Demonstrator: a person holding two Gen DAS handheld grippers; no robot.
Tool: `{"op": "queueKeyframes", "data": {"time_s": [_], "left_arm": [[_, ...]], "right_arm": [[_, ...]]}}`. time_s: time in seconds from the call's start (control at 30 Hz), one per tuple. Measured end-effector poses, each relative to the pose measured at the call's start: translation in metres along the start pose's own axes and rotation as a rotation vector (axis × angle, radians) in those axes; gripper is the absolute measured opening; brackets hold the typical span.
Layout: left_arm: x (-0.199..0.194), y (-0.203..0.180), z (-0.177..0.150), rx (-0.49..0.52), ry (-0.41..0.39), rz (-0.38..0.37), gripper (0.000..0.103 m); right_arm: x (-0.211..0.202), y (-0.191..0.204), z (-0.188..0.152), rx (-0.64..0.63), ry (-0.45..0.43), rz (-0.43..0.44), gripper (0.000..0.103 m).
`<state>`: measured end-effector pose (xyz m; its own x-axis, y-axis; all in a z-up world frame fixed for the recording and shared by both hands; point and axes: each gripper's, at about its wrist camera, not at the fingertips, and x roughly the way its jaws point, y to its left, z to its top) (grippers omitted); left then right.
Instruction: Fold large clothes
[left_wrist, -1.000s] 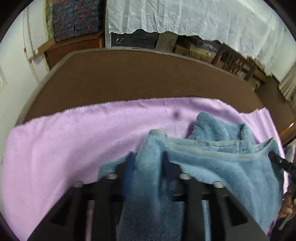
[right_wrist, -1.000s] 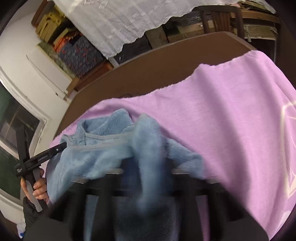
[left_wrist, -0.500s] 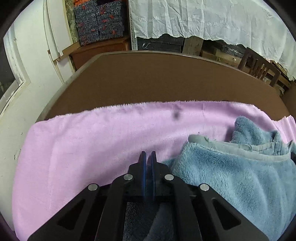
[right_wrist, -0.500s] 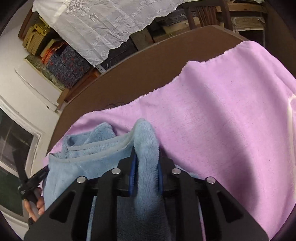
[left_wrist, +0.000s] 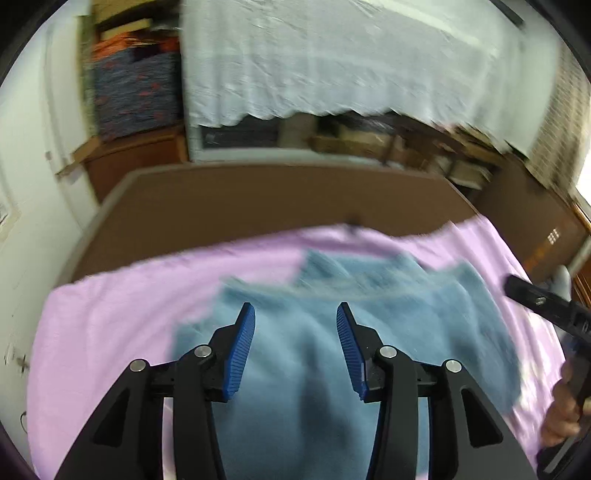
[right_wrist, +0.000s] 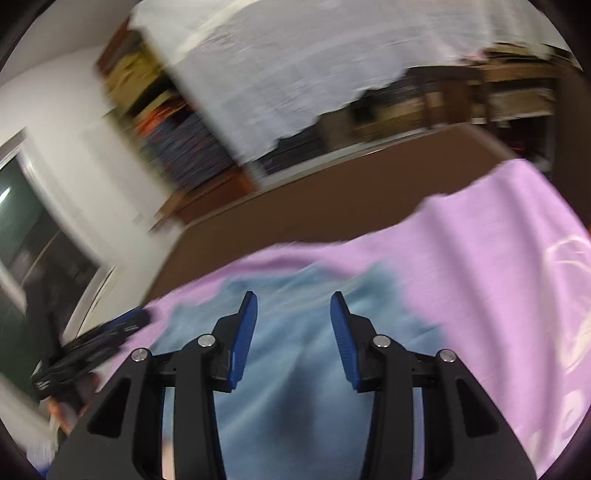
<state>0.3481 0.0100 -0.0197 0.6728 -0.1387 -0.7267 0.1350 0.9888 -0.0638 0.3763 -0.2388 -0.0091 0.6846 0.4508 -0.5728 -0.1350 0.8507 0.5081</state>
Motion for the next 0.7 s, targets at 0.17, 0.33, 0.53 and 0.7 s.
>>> {"op": "queueKeyframes", "data": {"time_s": [0.17, 0.33, 0.53, 0.7], "left_arm": [[0.014, -0.017, -0.029, 0.049, 0.08, 0.001, 0.047], [0.032, -0.001, -0.062, 0.037, 0.116, 0.011, 0.049], [0.022, 0.002, -0.082, 0.079, 0.079, 0.038, 0.05], [0.018, 0.006, -0.086, 0.065, 0.069, 0.015, 0.05]], "right_arm": [[0.017, 0.035, -0.035, -0.031, 0.139, 0.12, 0.041], [0.031, 0.02, -0.065, 0.037, 0.23, 0.12, 0.034], [0.018, -0.049, -0.089, 0.204, 0.262, 0.183, 0.0], [-0.007, -0.099, -0.098, 0.37, 0.207, 0.198, 0.0]]}}
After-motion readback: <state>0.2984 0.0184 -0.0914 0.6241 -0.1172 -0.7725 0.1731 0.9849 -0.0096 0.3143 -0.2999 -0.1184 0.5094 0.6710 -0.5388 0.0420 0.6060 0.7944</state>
